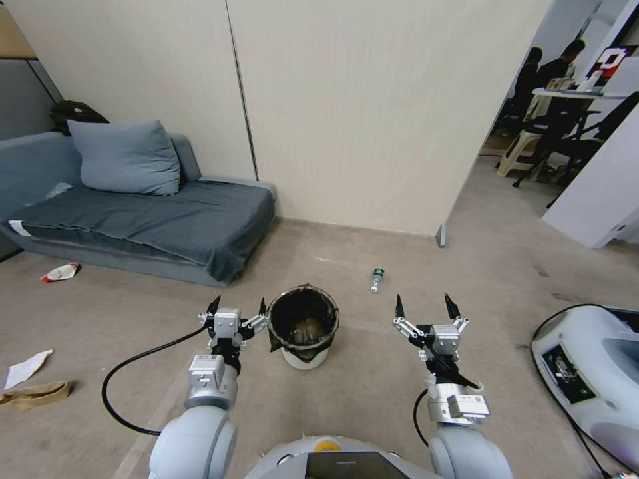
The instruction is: Pick up the trash bin, then pick up the garbage from the floor and place it into the trash bin.
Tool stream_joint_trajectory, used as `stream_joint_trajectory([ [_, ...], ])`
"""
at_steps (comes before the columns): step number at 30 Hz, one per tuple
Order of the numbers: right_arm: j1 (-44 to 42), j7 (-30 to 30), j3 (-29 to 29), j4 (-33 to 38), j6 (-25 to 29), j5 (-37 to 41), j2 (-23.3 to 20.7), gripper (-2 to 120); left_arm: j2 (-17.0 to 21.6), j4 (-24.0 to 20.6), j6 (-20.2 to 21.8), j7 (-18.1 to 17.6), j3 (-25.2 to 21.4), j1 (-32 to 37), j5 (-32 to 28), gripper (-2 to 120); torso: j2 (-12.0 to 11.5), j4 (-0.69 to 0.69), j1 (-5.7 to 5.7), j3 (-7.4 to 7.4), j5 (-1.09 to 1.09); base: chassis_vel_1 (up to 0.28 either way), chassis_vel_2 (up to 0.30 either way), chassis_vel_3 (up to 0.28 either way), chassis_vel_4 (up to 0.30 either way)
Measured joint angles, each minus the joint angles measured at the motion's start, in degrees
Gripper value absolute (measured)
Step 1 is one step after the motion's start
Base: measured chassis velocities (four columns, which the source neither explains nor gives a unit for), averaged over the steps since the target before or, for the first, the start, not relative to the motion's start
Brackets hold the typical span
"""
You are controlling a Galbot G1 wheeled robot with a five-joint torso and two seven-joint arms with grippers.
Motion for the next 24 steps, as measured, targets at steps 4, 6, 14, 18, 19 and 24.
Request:
stream_joint_trajectory([
  [4, 0.0, 0.0, 0.0, 0.0, 0.0, 0.0, 0.0, 100, 0.0, 0.0, 0.0, 0.0, 0.0, 0.0, 0.0, 100, 0.0, 0.0, 0.0, 0.0, 0.0, 0.0, 0.0, 0.0, 0.0],
  [6, 0.0, 0.0, 0.0, 0.0, 0.0, 0.0, 0.0, 100, 0.0, 0.0, 0.0, 0.0, 0.0, 0.0, 0.0, 100, 0.0, -0.01, 0.0, 0.0, 0.0, 0.0, 0.0, 0.0, 0.0],
  [14, 0.0, 0.0, 0.0, 0.0, 0.0, 0.0, 0.0, 100, 0.0, 0.0, 0.0, 0.0, 0.0, 0.0, 0.0, 100, 0.0, 0.0, 0.0, 0.0, 0.0, 0.0, 0.0, 0.0, 0.0],
  [18, 0.0, 0.0, 0.0, 0.0, 0.0, 0.0, 0.0, 100, 0.0, 0.0, 0.0, 0.0, 0.0, 0.0, 0.0, 100, 0.0, 0.0, 0.0, 0.0, 0.0, 0.0, 0.0, 0.0, 0.0],
  [19, 0.0, 0.0, 0.0, 0.0, 0.0, 0.0, 0.0, 100, 0.0, 0.0, 0.0, 0.0, 0.0, 0.0, 0.0, 100, 0.0, 0.0, 0.0, 0.0, 0.0, 0.0, 0.0, 0.0, 0.0],
  [24, 0.0, 0.0, 0.0, 0.0, 0.0, 0.0, 0.0, 100, 0.0, 0.0, 0.0, 0.0, 0.0, 0.0, 0.0, 100, 0.0, 0.0, 0.0, 0.0, 0.0, 0.0, 0.0, 0.0, 0.0],
])
